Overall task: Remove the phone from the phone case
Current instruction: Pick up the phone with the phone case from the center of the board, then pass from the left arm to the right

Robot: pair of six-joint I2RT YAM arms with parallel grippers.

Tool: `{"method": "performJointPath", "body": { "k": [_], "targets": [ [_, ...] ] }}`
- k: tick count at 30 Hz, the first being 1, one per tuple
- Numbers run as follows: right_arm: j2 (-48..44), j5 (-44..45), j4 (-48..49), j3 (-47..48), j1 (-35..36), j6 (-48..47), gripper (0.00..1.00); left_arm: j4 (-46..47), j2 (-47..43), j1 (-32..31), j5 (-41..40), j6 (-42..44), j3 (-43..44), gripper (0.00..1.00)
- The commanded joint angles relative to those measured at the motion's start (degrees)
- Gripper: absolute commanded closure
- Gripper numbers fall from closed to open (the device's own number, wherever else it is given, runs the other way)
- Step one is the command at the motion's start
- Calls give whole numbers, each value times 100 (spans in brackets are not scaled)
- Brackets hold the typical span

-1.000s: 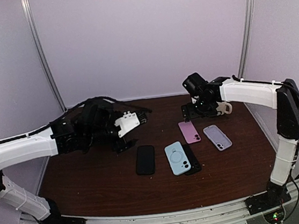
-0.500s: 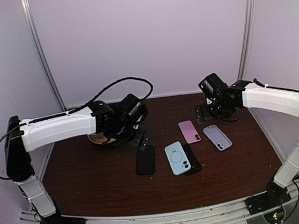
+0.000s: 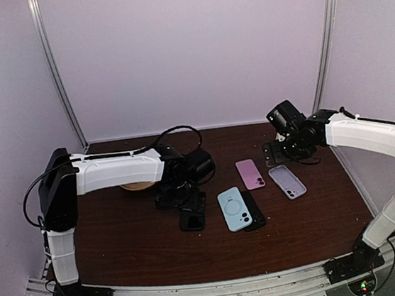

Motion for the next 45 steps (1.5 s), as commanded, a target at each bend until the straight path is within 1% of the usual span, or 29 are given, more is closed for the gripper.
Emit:
{"method": "performJointPath", "body": {
  "k": [1, 10, 20, 26, 27, 28, 31, 33, 34, 36, 39, 43, 45],
  "targets": [
    [-149, 154, -84, -134, -45, -55, 0, -128, 266, -97, 212, -307, 275, 2],
    [-265, -60, 7, -334, -49, -73, 1, -132, 735, -155, 414, -214, 574, 2],
    [-235, -105, 31, -394, -50, -99, 1, -4, 1008, -204, 637, -124, 555, 2],
    [-204, -123, -17, -354, -45, -124, 1, 159, 1064, -213, 654, -178, 325, 3],
    [-208, -129, -39, -350, -47, -126, 1, 169, 1075, -213, 631, -175, 299, 5],
    [-211, -135, -58, -342, -45, -126, 1, 201, 1069, -212, 606, -156, 272, 8],
    [-249, -211, -133, -307, -45, -119, 0, 413, 983, -220, 563, 22, 99, 23],
    [-297, -297, -168, -297, -45, -117, 0, 657, 827, -216, 548, 209, -165, 30],
    [-323, -350, -184, -303, -45, -121, 0, 796, 725, -220, 539, 309, -276, 31],
    [-380, -496, -208, -305, -45, -126, 0, 1062, 514, -221, 577, 593, -482, 32],
    [-479, -943, -248, -273, -36, -118, 0, 1306, 124, -221, 383, 1054, -786, 32],
    [-728, -2044, 42, -355, -36, -115, 1, 1794, -609, -211, -48, 1917, -1352, 33],
    [-841, -2676, 153, -412, -27, -21, 1, 2089, -899, -215, -36, 2429, -1572, 33]
  ]
}}
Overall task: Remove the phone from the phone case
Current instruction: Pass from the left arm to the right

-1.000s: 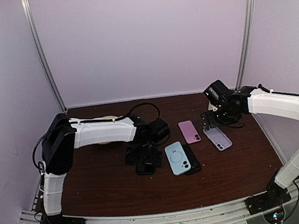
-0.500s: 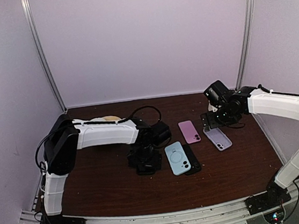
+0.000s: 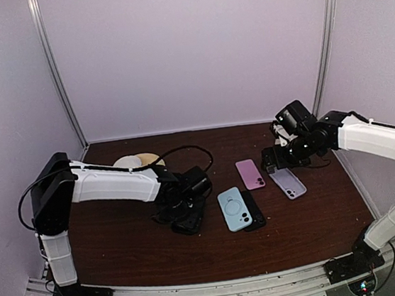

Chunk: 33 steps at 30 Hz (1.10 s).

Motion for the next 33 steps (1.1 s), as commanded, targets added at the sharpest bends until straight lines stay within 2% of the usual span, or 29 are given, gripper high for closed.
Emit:
{"method": "performJointPath", "body": {
  "k": [1, 4, 10, 20, 25, 31, 33],
  "targets": [
    [-394, -1620, 345, -99, -6, 164, 1, 836, -836, 8, -412, 1385, -389, 33],
    [-566, -2496, 723, -303, 43, 470, 1, 1285, -1225, 8, -451, 1927, -697, 33],
    [-733, -3441, 1912, -877, 222, 1455, 1, 2013, -1853, 3, -106, 2636, -1086, 33],
    [179, -4127, 3159, -909, 576, 2331, 6, 2435, -2086, -213, 278, 3063, -1251, 34],
    [594, -4133, 3312, -782, 742, 2432, 10, 2599, -2187, -331, 361, 3046, -1404, 34],
    [993, -4203, 3536, -669, 850, 2512, 24, 2729, -2230, -416, 414, 3072, -1540, 35],
    [1092, -4240, 3672, -687, 864, 2546, 32, 2762, -2235, -415, 432, 3073, -1579, 35]
  ]
}}
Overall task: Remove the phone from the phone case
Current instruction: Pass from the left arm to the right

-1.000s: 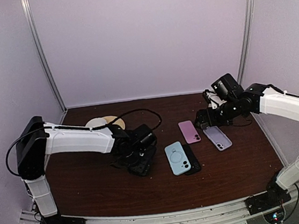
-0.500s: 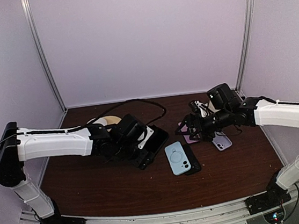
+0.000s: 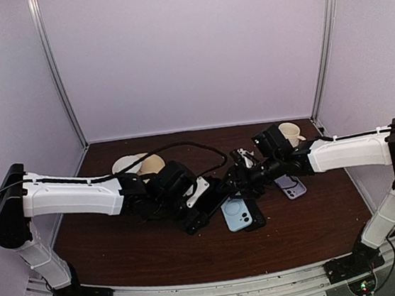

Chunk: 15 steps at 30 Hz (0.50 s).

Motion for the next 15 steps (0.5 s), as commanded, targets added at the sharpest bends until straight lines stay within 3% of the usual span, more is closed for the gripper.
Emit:
{"method": "performJointPath", "body": {
  "k": [1, 9, 12, 15],
  "targets": [
    [210, -172, 461, 150, 59, 152, 37, 670, -284, -35, 96, 84, -55, 35],
    [425, -218, 668, 128, 65, 95, 64, 720, -344, -91, 91, 166, -149, 35],
    [495, -319, 757, 123, 60, 65, 81, 709, -408, -98, 70, 194, -181, 33],
    [450, -433, 770, 135, 55, -54, 93, 640, -499, -101, 30, 208, -196, 22]
  ]
}}
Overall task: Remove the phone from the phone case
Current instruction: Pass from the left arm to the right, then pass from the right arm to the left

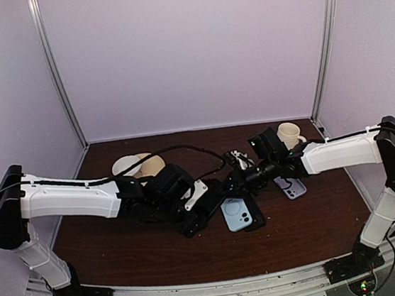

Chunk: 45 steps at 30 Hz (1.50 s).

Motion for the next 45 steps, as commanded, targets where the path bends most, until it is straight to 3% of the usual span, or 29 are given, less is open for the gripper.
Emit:
{"method": "performJointPath", "body": {
  "k": [1, 4, 8, 12, 18, 25, 29, 36, 41, 42, 43, 45],
  "targets": [
    [-35, -67, 136, 127, 25, -182, 96, 467, -423, -53, -64, 118, 28, 14],
    [-239, -191, 34, 191, 17, -477, 100, 324, -644, -51, -95, 120, -7, 3],
    [-611, -392, -237, 276, 8, -1024, 100, 181, -1184, -31, 203, 175, -212, 2],
    [-1000, -731, -180, 271, 8, -1376, 100, 85, -1824, 293, 1418, 38, -446, 5],
    [-1623, -1254, 63, 240, 8, -1699, 100, 598, -2559, 1111, 3155, -666, -875, 25],
    [-2172, -1549, 826, 144, 14, -1477, 100, 1312, -2601, 1295, 4482, -1301, -987, 35],
    [-2289, -1504, 842, 182, 23, -1463, 100, 1650, -2459, 1295, 4828, -1559, -946, 44],
    [-2495, -1625, 864, 97, 73, -1544, 100, 2185, -2446, 1295, 4942, -1900, -1018, 67],
    [-2731, -1650, 907, -22, 105, -1617, 100, 2416, -2396, 1299, 4951, -2030, -1035, 98],
    [-2777, -1636, 888, -34, 105, -1654, 97, 2339, -2381, 1300, 4938, -1997, -990, 100],
    [-2822, -1585, 801, -24, 105, -1719, 88, 2192, -2363, 1295, 4920, -1938, -939, 100],
    [-2913, -1425, 108, 98, 107, -2080, 40, 1756, -2329, 1295, 4885, -1703, -763, 100]
  ]
}}
